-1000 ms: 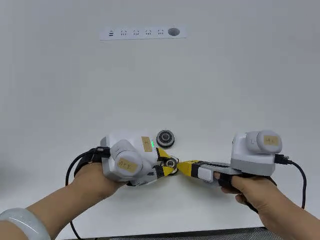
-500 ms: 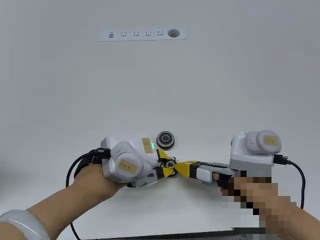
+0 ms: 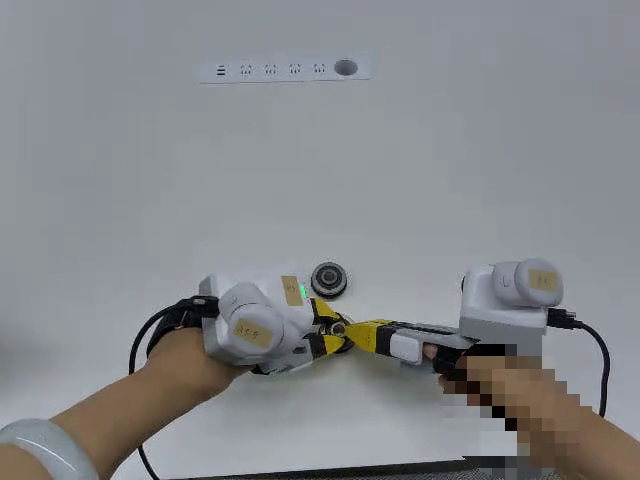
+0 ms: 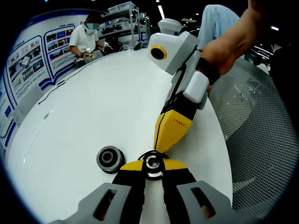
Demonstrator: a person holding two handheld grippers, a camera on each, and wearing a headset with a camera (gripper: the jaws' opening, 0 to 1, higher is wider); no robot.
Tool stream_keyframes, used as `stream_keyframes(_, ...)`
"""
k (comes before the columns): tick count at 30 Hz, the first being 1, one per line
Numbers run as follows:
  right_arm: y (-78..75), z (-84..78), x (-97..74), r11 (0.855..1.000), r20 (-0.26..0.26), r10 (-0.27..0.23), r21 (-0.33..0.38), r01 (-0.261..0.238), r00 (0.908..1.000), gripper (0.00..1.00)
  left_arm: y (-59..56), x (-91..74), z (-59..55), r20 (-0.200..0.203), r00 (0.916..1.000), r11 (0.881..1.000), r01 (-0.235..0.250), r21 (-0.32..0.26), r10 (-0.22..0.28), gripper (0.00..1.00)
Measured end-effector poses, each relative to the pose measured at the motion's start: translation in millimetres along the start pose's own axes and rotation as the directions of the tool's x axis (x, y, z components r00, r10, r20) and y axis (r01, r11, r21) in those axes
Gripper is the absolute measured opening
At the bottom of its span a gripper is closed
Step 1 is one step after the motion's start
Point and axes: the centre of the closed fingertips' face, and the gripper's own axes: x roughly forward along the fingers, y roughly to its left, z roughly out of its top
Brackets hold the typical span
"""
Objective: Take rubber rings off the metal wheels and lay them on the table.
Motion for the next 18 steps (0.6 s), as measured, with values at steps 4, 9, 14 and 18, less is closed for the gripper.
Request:
stream_keyframes(4,-0.4,-0.3,1.0,1.000,0.001,-0.002,-0.003,0.002,1.0000,0.01,-0.6,-1.7,0.1,0.008,1.0000,1.000,-0.005,0.001,0.005,0.14)
stream_keyframes(9,-3.6,2.1,0.5,1.000,0.009,-0.010,-0.001,0.010,0.9999,0.01,1.0,-8.2,1.9,0.031,0.9994,1.000,-0.015,-0.010,0.015,0.14)
stream_keyframes(14,-4.1,1.7,-0.7,1.000,0.007,-0.011,0.002,0.011,0.9999,0.01,3.7,-13.3,4.4,0.051,0.9983,0.999,-0.029,-0.016,0.030,0.19)
stream_keyframes(18,-3.3,1.3,-1.4,1.000,0.007,-0.009,0.003,0.009,0.9999,0.01,5.8,-14.6,1.6,0.045,0.9983,0.999,-0.037,-0.015,0.037,0.23)
